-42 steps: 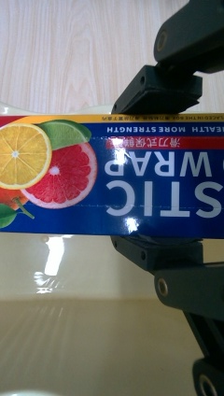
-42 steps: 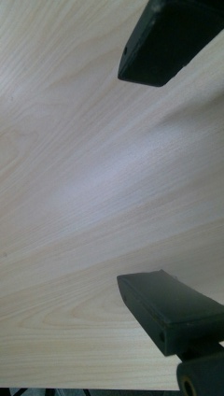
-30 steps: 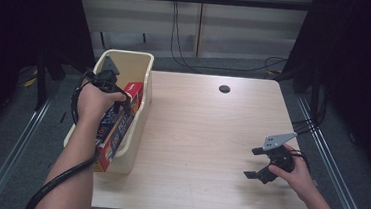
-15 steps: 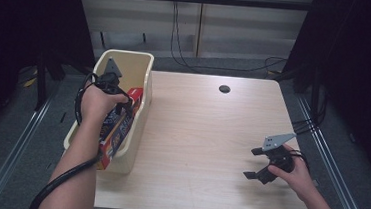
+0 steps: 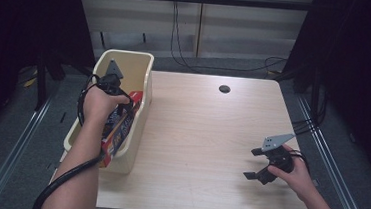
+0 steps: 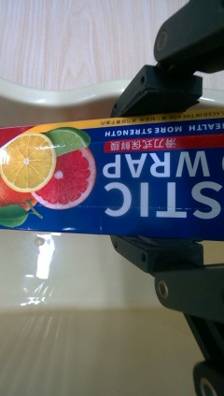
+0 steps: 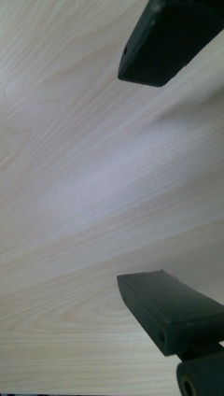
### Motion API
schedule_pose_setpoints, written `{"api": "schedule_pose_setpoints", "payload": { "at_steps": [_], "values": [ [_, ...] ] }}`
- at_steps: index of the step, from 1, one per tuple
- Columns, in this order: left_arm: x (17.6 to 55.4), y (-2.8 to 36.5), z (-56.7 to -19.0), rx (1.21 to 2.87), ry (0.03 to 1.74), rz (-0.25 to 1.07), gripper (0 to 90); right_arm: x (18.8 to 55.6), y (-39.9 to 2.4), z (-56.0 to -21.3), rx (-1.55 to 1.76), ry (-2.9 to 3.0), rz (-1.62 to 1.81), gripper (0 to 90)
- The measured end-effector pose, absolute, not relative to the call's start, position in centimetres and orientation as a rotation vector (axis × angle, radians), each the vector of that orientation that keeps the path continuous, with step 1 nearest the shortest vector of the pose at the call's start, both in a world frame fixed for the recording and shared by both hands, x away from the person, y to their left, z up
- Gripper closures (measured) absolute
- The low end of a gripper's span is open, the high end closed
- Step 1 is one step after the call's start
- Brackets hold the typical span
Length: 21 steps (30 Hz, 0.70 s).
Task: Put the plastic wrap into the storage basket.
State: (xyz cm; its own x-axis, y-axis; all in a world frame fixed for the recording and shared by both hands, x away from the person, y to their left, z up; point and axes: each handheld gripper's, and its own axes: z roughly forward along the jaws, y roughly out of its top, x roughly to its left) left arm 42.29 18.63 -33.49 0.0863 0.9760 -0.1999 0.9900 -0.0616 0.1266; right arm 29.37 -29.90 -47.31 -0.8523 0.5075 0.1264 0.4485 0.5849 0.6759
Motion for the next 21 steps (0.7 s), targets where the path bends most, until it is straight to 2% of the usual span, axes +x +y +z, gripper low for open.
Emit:
{"api": "schedule_pose_setpoints", "payload": {
  "at_steps": [21],
  "values": [
    [42.41, 18.72, -34.51, 2.117, 2.01, -0.117, 39.3, 29.36, -29.89, -47.36, 0.82, 2.73, 1.13, 3.4]
  ]
}}
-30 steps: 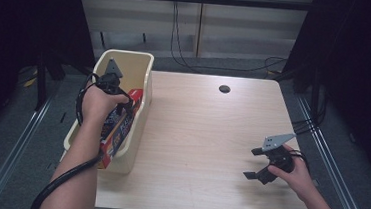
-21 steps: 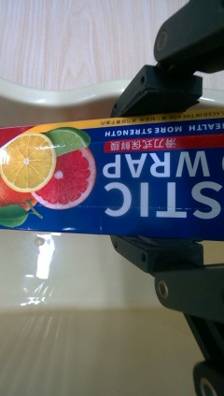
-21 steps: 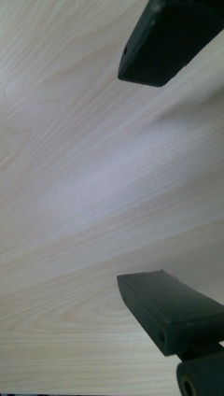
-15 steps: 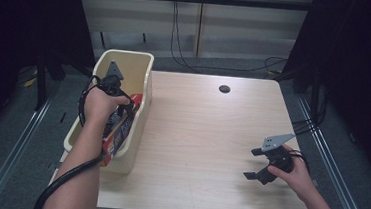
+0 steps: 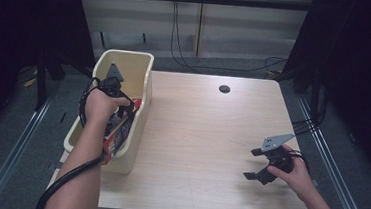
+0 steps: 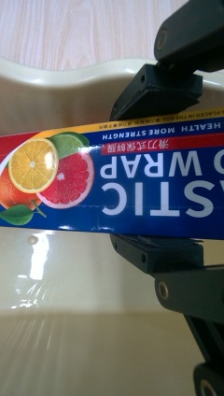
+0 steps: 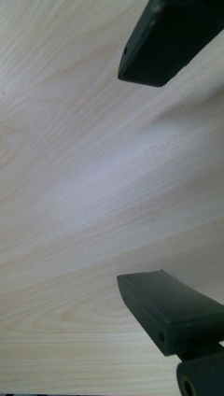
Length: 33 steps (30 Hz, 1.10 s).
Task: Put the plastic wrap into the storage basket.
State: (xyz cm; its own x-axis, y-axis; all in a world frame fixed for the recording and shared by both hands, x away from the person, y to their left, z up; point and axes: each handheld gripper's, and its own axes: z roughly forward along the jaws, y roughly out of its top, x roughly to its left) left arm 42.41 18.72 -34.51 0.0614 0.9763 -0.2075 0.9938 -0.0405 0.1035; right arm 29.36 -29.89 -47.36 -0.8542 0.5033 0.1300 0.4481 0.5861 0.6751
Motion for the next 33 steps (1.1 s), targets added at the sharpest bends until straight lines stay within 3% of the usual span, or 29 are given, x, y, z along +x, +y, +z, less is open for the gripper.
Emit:
{"api": "schedule_pose_setpoints", "payload": {
  "at_steps": [7, 19, 33],
  "values": [
    [42.4, 19.2, -33.3, 2.039, 2.012, -0.1, 39.2, 29.4, -29.9, -47.4, 0.821, 2.73, 1.131, 3.4],
    [42.1, 18.6, -30.7, 2.044, 1.927, -0.078, 37.6, 29.4, -30.0, -47.1, 0.815, 2.726, 1.131, 3.4],
    [42.0, 17.4, -29.2, 2.035, 1.817, -0.057, 24.7, 29.2, -30.1, -47.0, 0.817, 2.708, 1.123, 3.5]
  ]
}}
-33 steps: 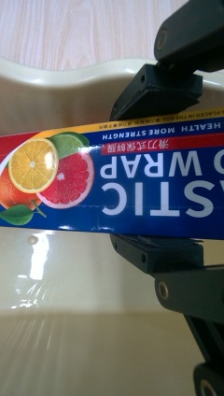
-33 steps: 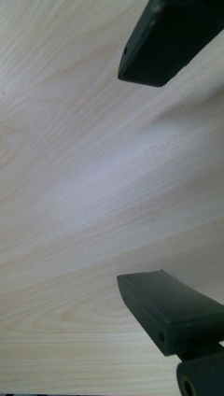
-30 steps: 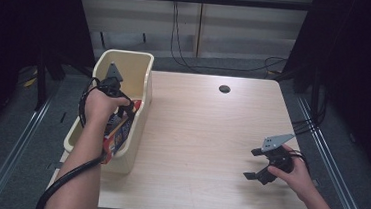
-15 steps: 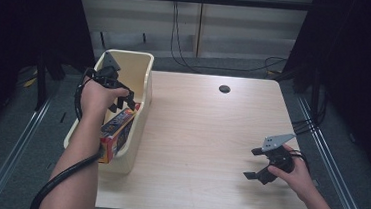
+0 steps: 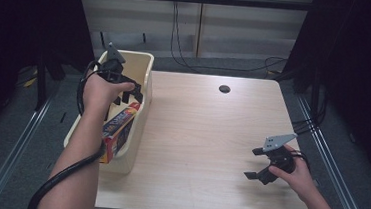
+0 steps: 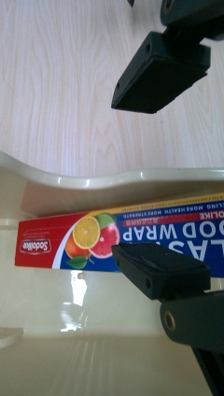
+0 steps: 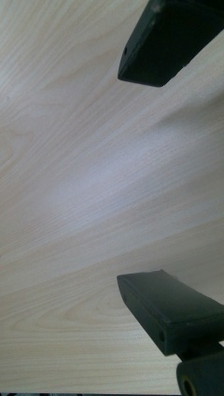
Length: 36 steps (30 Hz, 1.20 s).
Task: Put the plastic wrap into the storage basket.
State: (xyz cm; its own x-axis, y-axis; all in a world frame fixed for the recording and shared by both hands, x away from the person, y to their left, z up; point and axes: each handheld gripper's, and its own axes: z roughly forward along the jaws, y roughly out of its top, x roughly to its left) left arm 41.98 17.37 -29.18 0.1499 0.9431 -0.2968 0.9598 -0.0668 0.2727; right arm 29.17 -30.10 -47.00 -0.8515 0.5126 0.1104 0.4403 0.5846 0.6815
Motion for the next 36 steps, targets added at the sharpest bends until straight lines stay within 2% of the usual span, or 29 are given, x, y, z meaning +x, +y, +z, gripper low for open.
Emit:
{"api": "schedule_pose_setpoints", "payload": {
  "at_steps": [11, 36],
  "values": [
    [41.9, 16.1, -28.6, 2.062, 1.738, -0.059, 18.6, 29.1, -30.1, -47.0, 0.818, 2.716, 1.126, 3.5],
    [42.0, 11.9, -28.1, 2.124, 1.596, -0.094, 16.3, 29.2, -30.0, -46.9, 0.815, 2.716, 1.137, 3.5]
  ]
}}
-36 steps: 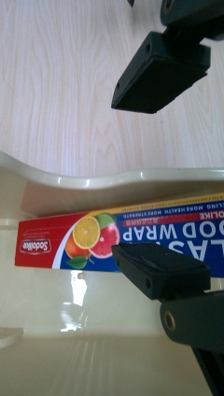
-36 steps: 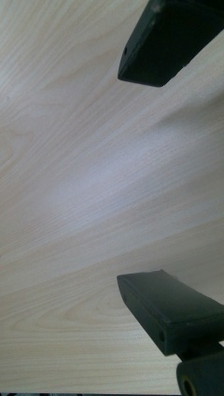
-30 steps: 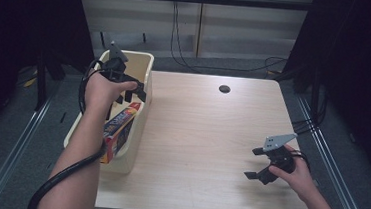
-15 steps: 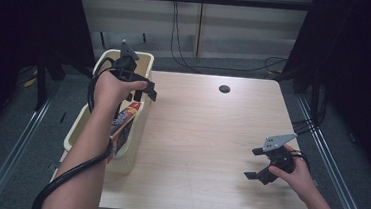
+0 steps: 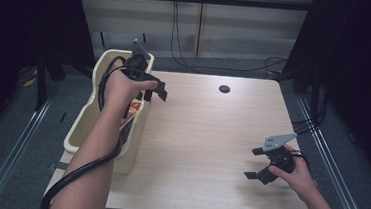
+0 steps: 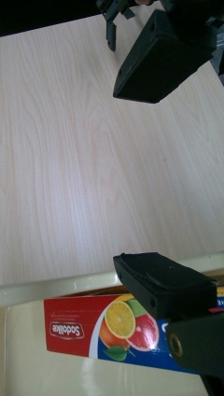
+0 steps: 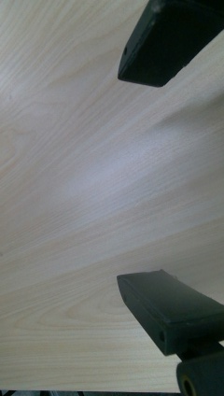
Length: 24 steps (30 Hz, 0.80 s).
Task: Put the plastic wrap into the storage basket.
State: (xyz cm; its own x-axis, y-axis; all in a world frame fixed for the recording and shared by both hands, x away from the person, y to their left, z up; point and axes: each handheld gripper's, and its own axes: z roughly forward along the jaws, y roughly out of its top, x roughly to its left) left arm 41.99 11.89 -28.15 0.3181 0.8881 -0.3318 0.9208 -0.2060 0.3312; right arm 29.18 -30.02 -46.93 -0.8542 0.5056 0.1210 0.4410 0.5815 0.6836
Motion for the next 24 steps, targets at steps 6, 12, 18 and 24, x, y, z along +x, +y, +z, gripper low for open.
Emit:
{"api": "schedule_pose_setpoints", "payload": {
  "at_steps": [6, 12, 18, 24],
  "values": [
    [42.0, 11.0, -28.3, 2.128, 1.561, -0.096, 16.0, 29.2, -30.0, -46.9, 0.815, 2.715, 1.14, 3.5],
    [41.9, 9.9, -28.5, 2.153, 1.523, -0.099, 16.0, 29.2, -30.0, -46.9, 0.813, 2.717, 1.138, 3.5],
    [41.8, 9.0, -28.9, 2.161, 1.486, -0.108, 15.9, 29.2, -30.1, -46.8, 0.812, 2.709, 1.133, 3.5],
    [41.7, 7.9, -29.6, 2.174, 1.448, -0.113, 15.4, 29.2, -30.1, -46.9, 0.814, 2.71, 1.133, 3.5]
  ]
}}
